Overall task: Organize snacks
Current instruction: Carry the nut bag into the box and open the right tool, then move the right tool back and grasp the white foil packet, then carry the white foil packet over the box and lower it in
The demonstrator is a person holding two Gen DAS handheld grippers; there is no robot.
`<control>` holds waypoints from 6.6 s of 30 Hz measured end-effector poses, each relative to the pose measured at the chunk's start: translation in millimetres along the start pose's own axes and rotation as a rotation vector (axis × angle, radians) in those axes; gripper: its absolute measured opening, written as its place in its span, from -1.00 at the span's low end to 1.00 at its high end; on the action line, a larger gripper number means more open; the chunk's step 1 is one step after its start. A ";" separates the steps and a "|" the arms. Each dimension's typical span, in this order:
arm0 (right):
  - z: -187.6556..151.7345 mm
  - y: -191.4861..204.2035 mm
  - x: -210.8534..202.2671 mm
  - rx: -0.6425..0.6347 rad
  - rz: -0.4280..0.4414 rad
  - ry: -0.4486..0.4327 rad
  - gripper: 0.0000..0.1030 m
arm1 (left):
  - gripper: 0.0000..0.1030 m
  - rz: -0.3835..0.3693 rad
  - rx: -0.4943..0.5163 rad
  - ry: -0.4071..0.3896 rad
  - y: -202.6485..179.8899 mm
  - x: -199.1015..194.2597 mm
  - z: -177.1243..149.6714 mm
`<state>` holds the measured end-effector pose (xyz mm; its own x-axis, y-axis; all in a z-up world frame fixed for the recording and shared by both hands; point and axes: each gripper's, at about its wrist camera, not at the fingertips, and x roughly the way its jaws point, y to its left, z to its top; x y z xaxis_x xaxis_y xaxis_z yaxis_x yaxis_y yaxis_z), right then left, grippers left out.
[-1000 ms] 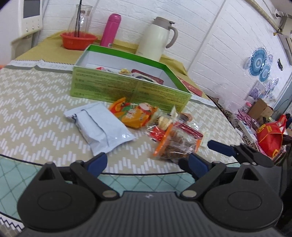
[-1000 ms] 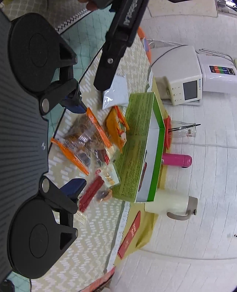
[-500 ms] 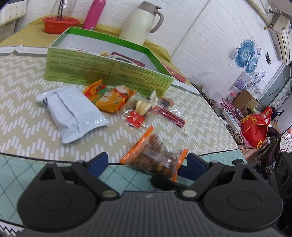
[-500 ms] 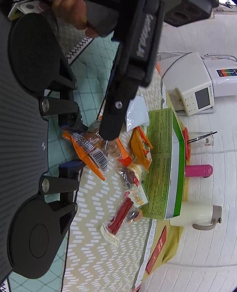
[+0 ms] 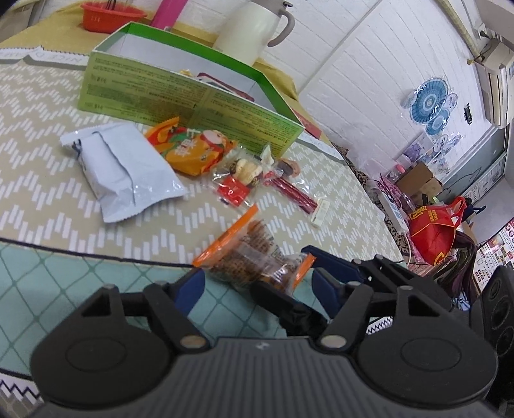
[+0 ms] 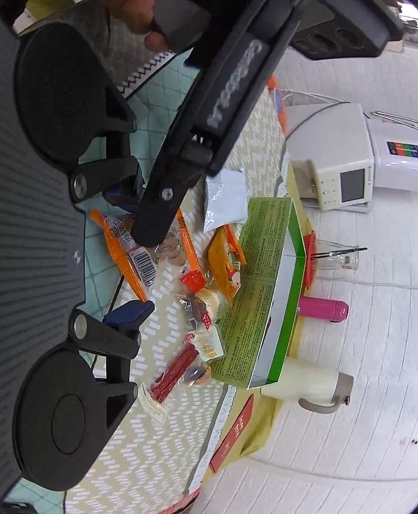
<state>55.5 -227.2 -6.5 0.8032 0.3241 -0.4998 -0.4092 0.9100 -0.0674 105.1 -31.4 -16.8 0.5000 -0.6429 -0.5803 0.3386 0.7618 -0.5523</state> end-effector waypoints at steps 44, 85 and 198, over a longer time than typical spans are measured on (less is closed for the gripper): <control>118.2 -42.2 102.6 0.148 -0.004 -0.198 0.72 | -0.06 0.086 0.136 -0.188 19.0 25.9 180.9; 114.7 -38.0 89.8 0.061 -0.086 -0.180 1.00 | 0.84 0.331 0.183 -0.321 17.0 -1.6 166.3; 85.2 -1.5 21.1 0.093 -0.025 -0.148 -0.34 | -0.41 0.076 0.261 -0.174 -6.9 -48.1 97.3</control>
<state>110.0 -199.7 56.6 0.8704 0.3293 -0.3660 -0.3519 0.9360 0.0054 156.3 2.0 73.2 0.6531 -0.5769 -0.4906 0.4766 0.8165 -0.3259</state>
